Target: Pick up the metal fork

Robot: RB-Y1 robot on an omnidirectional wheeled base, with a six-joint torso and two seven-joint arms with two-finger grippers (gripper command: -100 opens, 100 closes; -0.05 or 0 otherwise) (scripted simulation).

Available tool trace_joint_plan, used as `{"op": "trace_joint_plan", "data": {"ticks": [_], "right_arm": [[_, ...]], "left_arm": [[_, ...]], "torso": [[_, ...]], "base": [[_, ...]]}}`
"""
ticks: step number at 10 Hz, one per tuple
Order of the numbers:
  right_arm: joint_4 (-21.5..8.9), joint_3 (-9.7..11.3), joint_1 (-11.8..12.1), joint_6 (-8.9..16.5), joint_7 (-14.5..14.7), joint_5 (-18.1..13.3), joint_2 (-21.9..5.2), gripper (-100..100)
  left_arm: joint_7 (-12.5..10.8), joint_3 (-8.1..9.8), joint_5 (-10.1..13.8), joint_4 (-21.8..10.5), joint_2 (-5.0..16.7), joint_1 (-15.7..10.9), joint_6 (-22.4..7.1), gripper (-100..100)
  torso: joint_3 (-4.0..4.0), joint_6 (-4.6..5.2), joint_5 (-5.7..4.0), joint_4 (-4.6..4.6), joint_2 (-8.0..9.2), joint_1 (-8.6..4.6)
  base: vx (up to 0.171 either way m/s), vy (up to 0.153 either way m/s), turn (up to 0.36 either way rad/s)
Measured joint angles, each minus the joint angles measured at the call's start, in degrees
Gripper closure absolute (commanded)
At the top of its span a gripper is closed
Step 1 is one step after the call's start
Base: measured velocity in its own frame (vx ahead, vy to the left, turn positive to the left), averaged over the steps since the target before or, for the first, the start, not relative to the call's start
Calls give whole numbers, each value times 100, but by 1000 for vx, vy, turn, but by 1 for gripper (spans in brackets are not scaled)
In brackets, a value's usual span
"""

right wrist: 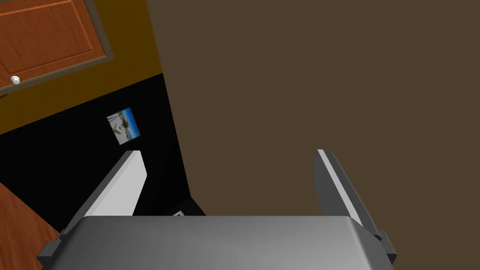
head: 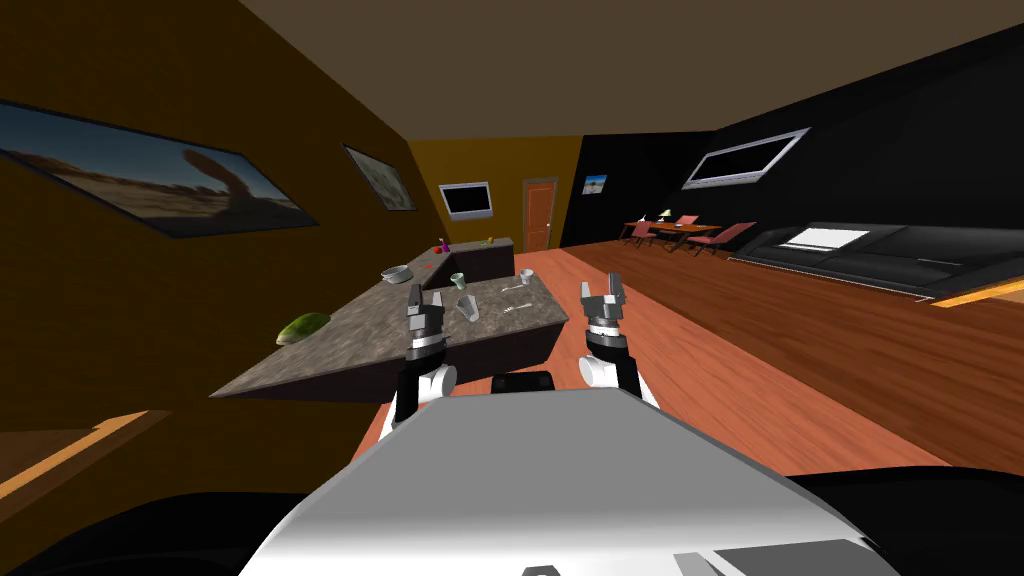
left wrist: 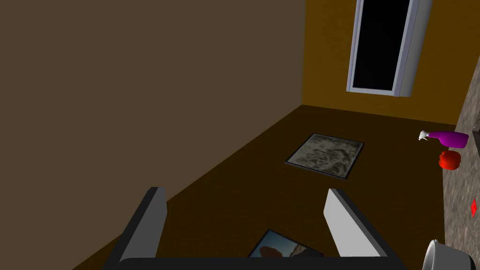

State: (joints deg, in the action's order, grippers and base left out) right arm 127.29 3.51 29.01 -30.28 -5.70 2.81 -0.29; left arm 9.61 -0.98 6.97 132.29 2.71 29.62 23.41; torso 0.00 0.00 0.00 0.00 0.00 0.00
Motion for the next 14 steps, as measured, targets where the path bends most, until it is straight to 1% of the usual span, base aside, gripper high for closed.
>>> {"op": "trace_joint_plan", "data": {"ticks": [1,3,6,7,8,9,10,13,14], "right_arm": [[-55,0,-22,-19,6,-21,-87,-100],[-228,-32,-67,-108,2,-79,-390,-100],[-704,-51,-258,-291,40,-270,-907,-100],[-778,-56,-296,-309,46,-303,-1040,-100],[-938,-54,-363,-351,58,-365,-1207,-100],[-997,-52,-367,-385,64,-397,-1314,-100],[-1143,-55,-437,-419,70,-457,-1480,-100],[-1476,-55,-539,-555,80,-590,-1875,-100],[-1658,-39,-598,-639,96,-666,-2037,-100]], "left_arm": [[0,0,0,0,0,0,0,0],[0,0,0,0,0,-1,0,0],[0,0,0,0,1,-1,0,0],[0,1,0,0,1,-1,0,0],[0,0,0,0,0,-1,0,0],[0,0,0,0,0,-1,0,0],[0,0,0,0,0,-1,0,0],[0,1,0,0,0,0,0,0],[0,0,0,0,0,-1,0,0]], "torso": [[3,-1,-1,1,7,-5],[18,-1,-4,7,33,-19],[22,-1,-7,9,39,-34],[18,1,-7,7,30,-30],[18,-1,-4,7,32,-16],[16,1,-3,7,27,-11],[15,-2,-4,6,26,-16],[14,2,-4,6,23,-17],[17,2,-4,7,31,-16]], "base": [[-59,-35,87],[-109,-56,111],[-95,-67,124],[-89,-19,111],[-71,-14,80],[-72,-30,141],[-66,-40,82],[-83,-30,162],[-82,-24,5]]}}
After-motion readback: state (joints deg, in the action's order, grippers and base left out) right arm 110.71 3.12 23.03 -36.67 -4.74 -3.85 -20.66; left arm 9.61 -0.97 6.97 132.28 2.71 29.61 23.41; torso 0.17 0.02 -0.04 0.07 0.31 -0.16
